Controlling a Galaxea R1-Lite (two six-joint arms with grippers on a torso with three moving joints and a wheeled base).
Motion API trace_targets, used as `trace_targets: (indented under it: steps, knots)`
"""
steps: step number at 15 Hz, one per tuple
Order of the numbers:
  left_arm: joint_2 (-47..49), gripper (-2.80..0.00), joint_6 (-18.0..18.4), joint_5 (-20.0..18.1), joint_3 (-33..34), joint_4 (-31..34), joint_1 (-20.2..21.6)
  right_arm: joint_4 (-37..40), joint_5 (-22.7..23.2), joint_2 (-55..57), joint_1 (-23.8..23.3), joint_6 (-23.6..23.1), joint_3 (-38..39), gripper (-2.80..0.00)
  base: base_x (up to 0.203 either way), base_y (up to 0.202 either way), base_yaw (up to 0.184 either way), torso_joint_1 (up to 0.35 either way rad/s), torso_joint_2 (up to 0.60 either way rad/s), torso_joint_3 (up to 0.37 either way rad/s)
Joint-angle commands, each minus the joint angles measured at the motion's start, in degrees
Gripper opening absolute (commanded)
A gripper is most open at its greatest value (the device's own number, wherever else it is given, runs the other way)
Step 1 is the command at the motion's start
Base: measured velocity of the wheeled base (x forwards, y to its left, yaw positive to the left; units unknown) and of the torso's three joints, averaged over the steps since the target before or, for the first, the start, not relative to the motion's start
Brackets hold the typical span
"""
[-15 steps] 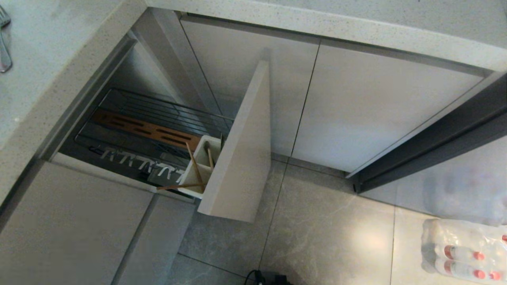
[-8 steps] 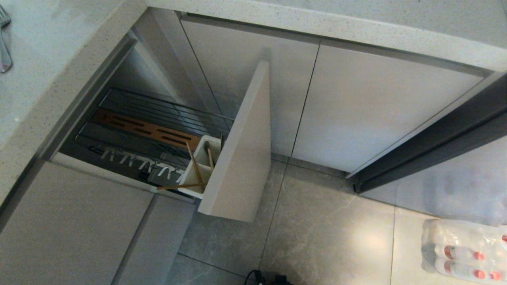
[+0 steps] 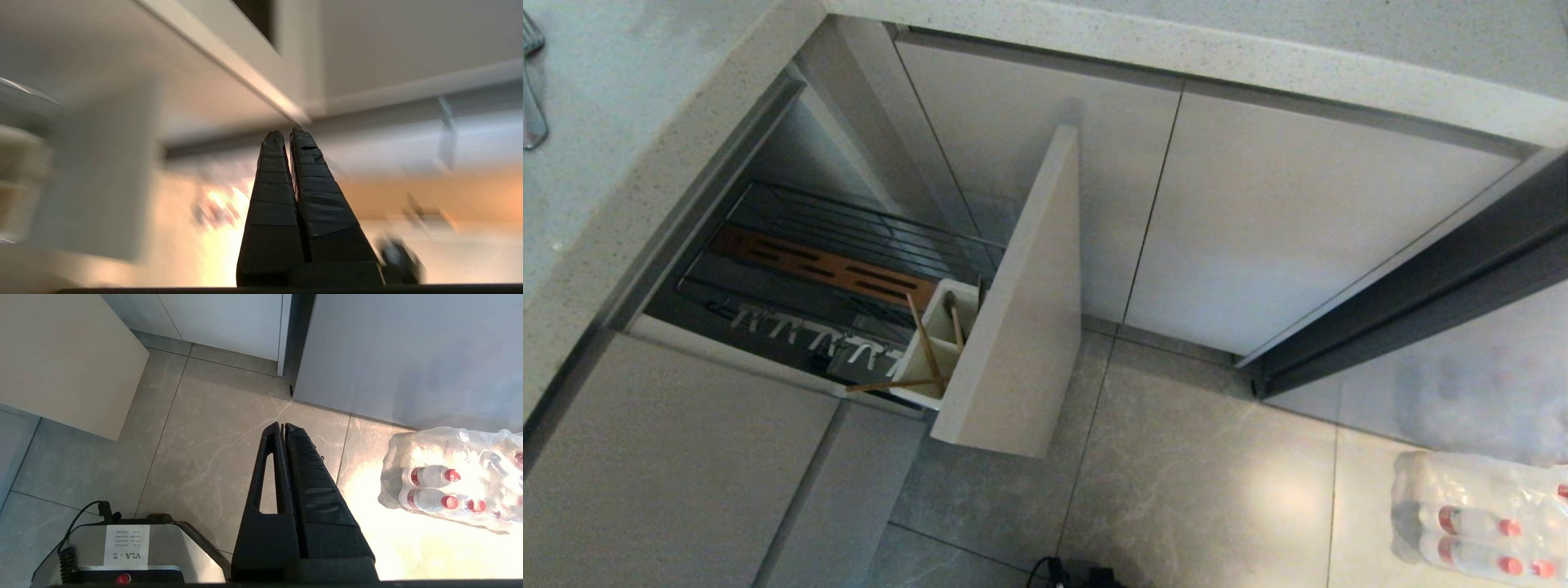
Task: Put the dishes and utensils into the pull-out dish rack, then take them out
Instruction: Close the cupboard
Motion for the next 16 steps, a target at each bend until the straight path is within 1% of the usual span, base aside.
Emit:
trace_targets:
  steps: [1,2,3,5,7,9,10,11,13,14,15,16]
  knots:
    - [0.9,-2.80,-0.3,-1.8,1.4,0.4,-3.9,0.0,0.0,0.0,0.0,0.0,0.0,-2.80,0.000,0.000,0.000,0.000,0.00,0.000]
    - [1.9,-2.80,-0.3,-3.5,2.4,0.4,-5.2,0.0,0.0,0.0,0.0,0.0,0.0,-2.80,0.000,0.000,0.000,0.000,0.00,0.000]
    - [3.0,-2.80,-0.3,-4.7,3.0,0.5,-5.4,0.0,0.0,0.1,0.0,0.0,0.0,-2.80,0.000,0.000,0.000,0.000,0.00,0.000]
    - [4.8,-2.80,-0.3,-9.0,4.2,0.5,-5.4,0.0,0.0,0.1,0.0,0.0,0.0,-2.80,0.000,0.000,0.000,0.000,0.00,0.000]
    - [6.1,-2.80,-0.3,-15.7,6.0,0.5,-5.6,0.0,0.0,0.1,0.0,0.0,0.0,-2.80,0.000,0.000,0.000,0.000,0.00,0.000]
    - [7.3,-2.80,-0.1,-23.2,8.1,0.3,-6.1,0.0,0.0,0.1,0.0,0.0,0.0,-2.80,0.000,0.000,0.000,0.000,0.00,0.000]
    - [8.2,-2.80,0.0,-26.3,9.2,0.2,-6.3,0.0,0.0,0.1,0.0,0.0,0.0,-2.80,0.000,0.000,0.000,0.000,0.00,0.000]
    - [9.3,-2.80,0.0,-27.9,10.0,0.2,-7.0,0.0,0.0,0.0,0.0,0.0,0.0,-2.80,0.000,0.000,0.000,0.000,0.00,0.000]
    - [12.1,-2.80,-0.1,-28.1,10.5,0.2,-8.3,0.0,0.0,0.1,0.0,0.0,0.0,-2.80,0.000,0.000,0.000,0.000,0.00,0.000]
    - [13.7,-2.80,-0.1,-26.8,10.4,0.2,-8.7,0.0,0.0,0.1,0.0,0.0,0.0,-2.80,0.000,0.000,0.000,0.000,0.00,0.000]
    - [15.1,-2.80,-0.1,-23.6,10.2,0.1,-8.9,0.0,0.0,0.0,0.0,0.0,0.0,-2.80,0.000,0.000,0.000,0.000,0.00,0.000]
    - [16.1,-2.80,0.0,-18.8,9.9,-0.1,-9.7,0.0,0.0,0.1,0.0,0.0,0.0,-2.80,0.000,0.000,0.000,0.000,0.00,0.000]
